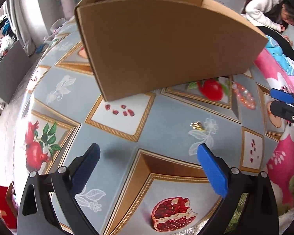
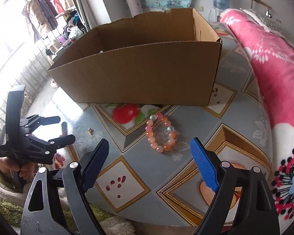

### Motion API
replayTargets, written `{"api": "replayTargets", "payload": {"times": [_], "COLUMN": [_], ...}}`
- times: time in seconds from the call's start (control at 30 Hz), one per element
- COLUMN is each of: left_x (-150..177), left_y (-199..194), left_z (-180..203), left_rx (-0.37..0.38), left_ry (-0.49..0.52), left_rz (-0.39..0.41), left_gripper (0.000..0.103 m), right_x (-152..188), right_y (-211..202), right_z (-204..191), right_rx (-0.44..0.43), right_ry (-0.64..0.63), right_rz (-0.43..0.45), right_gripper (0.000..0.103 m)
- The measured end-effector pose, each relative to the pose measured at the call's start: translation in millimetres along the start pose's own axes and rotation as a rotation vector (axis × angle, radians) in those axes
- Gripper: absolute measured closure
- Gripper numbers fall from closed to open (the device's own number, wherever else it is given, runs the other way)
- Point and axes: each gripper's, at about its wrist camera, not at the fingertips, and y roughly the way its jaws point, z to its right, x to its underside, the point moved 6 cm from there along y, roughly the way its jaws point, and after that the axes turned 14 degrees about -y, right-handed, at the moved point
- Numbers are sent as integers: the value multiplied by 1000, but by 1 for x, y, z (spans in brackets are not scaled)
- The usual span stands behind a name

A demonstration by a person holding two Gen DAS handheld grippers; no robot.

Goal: Organize jewelry
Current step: 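Move the open right gripper to the pink bead bracelet while the left gripper approaches the small gold charm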

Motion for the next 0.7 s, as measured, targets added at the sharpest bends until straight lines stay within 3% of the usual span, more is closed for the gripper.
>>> {"api": "replayTargets", "payload": {"times": [0.13, 0.17, 0.43, 0.7], "left_x": [2, 2, 3, 3], "left_y": [7, 8, 13, 13], "left_z": [-1, -1, 8, 7], "left_rx": [-74, -84, -101, -99], "left_ry": [-12, -11, -52, -64], "left_rz": [9, 12, 33, 40], "left_gripper": [6, 6, 5, 5], "right_x": [5, 7, 22, 28], "right_y": [6, 10, 33, 37], "right_z": [9, 12, 16, 12], "right_rx": [122, 145, 204, 218], "right_ry": [1, 6, -13, -32], "right_rz": [-49, -72, -193, -204], "right_gripper": [21, 17, 13, 8]}}
